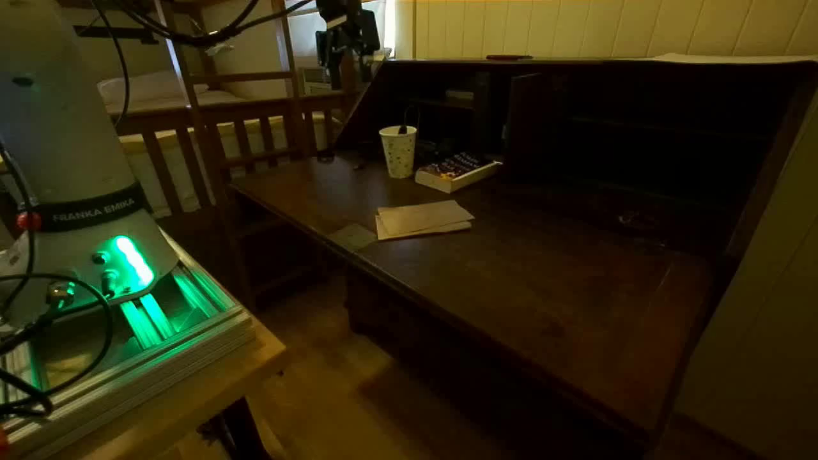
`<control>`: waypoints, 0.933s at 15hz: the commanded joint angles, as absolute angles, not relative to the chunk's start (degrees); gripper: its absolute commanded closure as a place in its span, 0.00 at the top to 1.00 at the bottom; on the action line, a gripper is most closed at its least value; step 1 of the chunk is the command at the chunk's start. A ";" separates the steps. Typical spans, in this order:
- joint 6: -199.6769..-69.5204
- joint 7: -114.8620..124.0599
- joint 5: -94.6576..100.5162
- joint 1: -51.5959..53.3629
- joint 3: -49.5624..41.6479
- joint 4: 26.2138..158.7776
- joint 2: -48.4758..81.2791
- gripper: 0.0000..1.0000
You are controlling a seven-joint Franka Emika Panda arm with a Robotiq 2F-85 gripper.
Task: Open the book
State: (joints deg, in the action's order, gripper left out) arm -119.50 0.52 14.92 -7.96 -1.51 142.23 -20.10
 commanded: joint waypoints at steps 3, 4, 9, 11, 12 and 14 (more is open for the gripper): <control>-121.29 4.62 15.72 -8.01 -1.80 141.77 -19.17 1.00; -123.06 7.00 16.42 -8.82 -1.96 141.30 -18.34 1.00; -124.47 6.51 21.24 -12.09 -4.81 135.84 -13.43 1.00; -123.60 3.21 19.68 -12.48 -7.31 131.59 -10.45 1.00; -123.40 2.89 18.31 -12.54 -8.24 129.17 -8.47 1.00; -122.76 4.03 14.35 -11.99 -9.42 124.32 -4.21 1.00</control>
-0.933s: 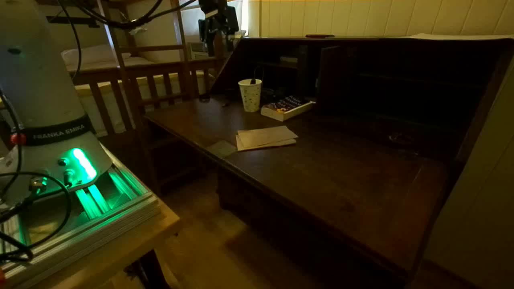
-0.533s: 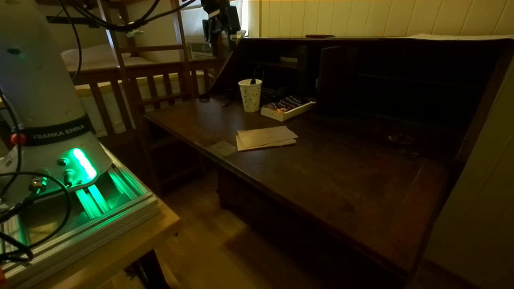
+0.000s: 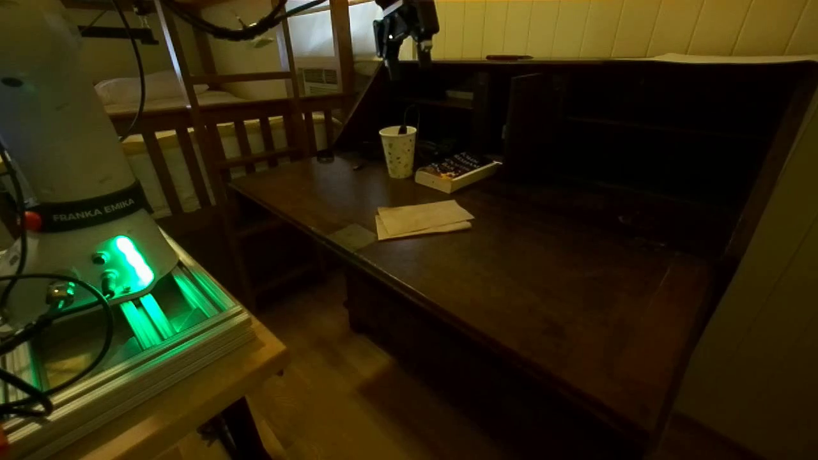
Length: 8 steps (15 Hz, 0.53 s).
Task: Open the book
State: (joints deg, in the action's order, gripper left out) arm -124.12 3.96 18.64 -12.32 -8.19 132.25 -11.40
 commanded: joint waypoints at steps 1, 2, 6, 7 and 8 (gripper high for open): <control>-123.07 5.60 12.77 -11.75 -9.59 122.22 -2.04 1.00; -123.27 7.68 11.86 -11.68 -9.53 120.35 -0.30 1.00; -123.85 9.97 11.65 -11.20 -9.73 119.92 0.61 1.00; -123.85 10.42 11.56 -10.99 -9.72 119.00 1.91 1.00; -123.86 10.41 11.56 -10.93 -9.73 118.94 2.28 1.00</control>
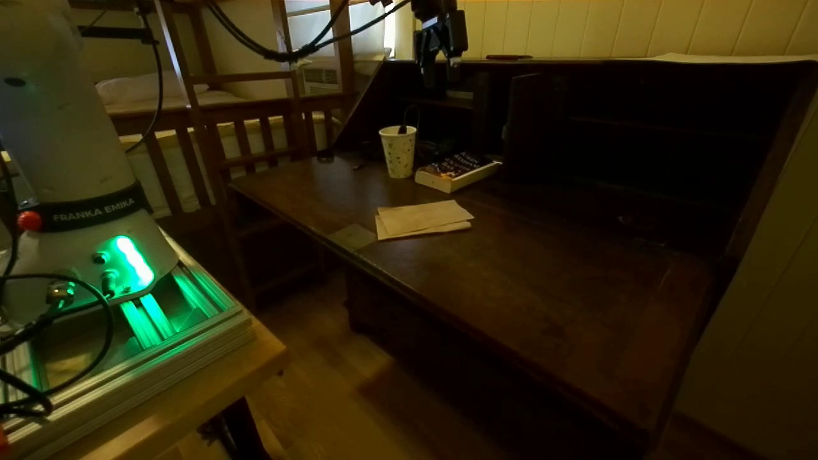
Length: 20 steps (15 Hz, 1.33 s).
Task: Open the book
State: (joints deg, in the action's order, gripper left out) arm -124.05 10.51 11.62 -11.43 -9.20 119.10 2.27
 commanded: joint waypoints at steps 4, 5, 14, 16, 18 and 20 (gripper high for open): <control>-126.21 11.72 10.93 -10.81 -9.69 118.01 3.82 1.00; -128.25 13.12 12.61 -10.52 -9.53 116.61 6.46 1.00; -130.21 6.92 9.69 -7.47 -7.49 99.53 27.00 1.00; -132.36 8.53 11.00 -6.76 -8.27 103.88 24.27 1.00; -130.84 8.41 10.99 -6.32 -8.15 100.69 27.11 1.00; -130.22 8.27 10.98 -6.31 -8.14 99.50 27.94 1.00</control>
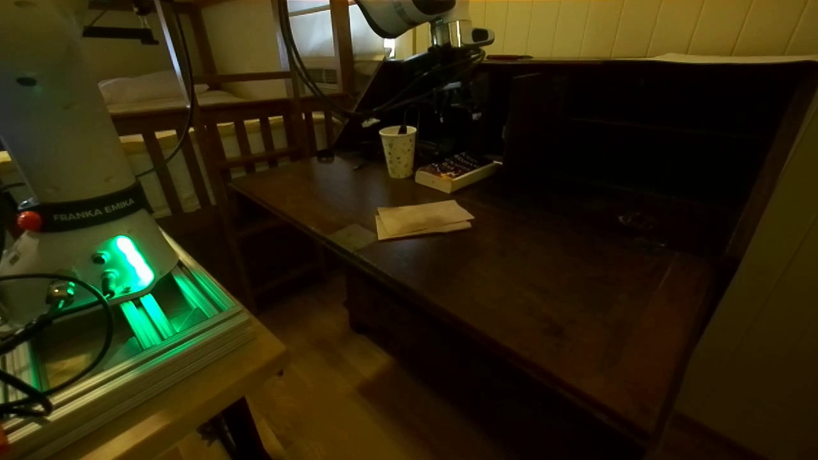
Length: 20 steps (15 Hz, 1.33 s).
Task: Open the book
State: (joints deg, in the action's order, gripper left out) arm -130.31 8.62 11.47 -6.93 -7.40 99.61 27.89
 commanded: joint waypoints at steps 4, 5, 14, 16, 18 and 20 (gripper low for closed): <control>-129.76 7.62 10.70 -5.75 -7.48 97.94 31.66 1.00; -129.90 7.71 10.59 -5.64 -7.40 97.92 32.39 1.00; -136.35 8.31 12.34 -3.84 -8.36 96.37 38.63 1.00; -135.29 8.16 13.00 -3.04 -8.71 94.79 40.19 1.00; -132.60 7.29 13.03 -2.83 -8.65 93.08 41.47 1.00; -128.83 5.49 10.21 -4.24 -7.05 91.63 41.93 1.00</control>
State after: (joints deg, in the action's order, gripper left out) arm -133.18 8.20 12.71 -3.44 -8.25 95.68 39.13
